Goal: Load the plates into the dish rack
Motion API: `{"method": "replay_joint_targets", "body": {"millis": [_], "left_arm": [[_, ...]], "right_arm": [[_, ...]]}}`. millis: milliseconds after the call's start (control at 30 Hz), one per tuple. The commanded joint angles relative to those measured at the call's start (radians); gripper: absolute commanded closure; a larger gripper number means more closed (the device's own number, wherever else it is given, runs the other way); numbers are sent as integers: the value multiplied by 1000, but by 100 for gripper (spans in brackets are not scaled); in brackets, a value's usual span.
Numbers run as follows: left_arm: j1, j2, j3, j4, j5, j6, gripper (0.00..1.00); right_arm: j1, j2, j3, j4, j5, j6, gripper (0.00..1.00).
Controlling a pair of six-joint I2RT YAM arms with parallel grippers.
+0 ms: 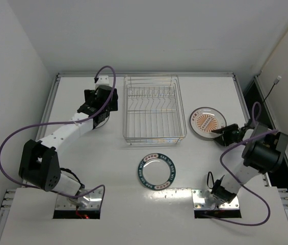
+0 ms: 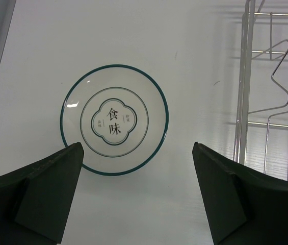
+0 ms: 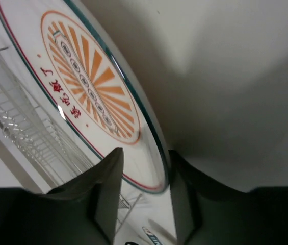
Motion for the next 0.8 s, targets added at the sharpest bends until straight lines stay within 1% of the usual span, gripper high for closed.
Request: {"method": "replay_joint_targets", "body": {"millis": [0,33,100,133,267,300,333,367,400,433,467,500,533,600,633,667,700,733,767], "left_arm": [[-10,-28,8,33,7,-10,14],[-10,-28,8,33,7,-10,14],[-10,-28,8,33,7,-10,14],[-10,-28,8,33,7,-10,14],[-10,-19,8,33,-2,0,14],[-10,-19,8,33,-2,0,14],[-10,-19,8,33,-2,0,14],[-10,-19,8,33,-2,0,14],[-10,-19,8,33,-2,0,14],[-10,-19,8,33,-2,0,14],[-10,-19,8,33,-2,0,14],[-10,-10,8,33,7,0,14],[-10,-10,8,33,7,0,14],[-10,-10,8,33,7,0,14],[-10,-10,8,33,7,0,14],[-10,-10,8,33,7,0,14],[-10,-10,8,33,7,0,14],[-10,-10,8,33,7,0,14],[-10,-10,8,33,7,0,14]], "right_arm": [[40,77,74,94,16,64,66],[53,95,74,113,-1,73,77],[53,122,88,123,-13,73,95],[53,122,88,123,-13,64,100],[53,16,64,89,9,27,100],[53,-69,64,53,28,0,100],[53,-122,79,20,57,-19,100],[62,-176,96,-51,133,-39,100],[91,-231,117,-85,176,-81,100],[114,-332,177,-122,279,-103,100],[140,-372,215,-161,331,-126,100],[204,-409,287,-226,385,-163,100],[241,-440,316,-256,495,-172,100],[318,-530,350,-259,584,-186,100],[403,-553,375,-259,676,-201,100],[451,-564,396,-259,725,-201,100],[496,-549,454,-279,773,-218,100],[586,-523,490,-299,863,-244,100],[629,-491,527,-320,911,-256,100]]}}
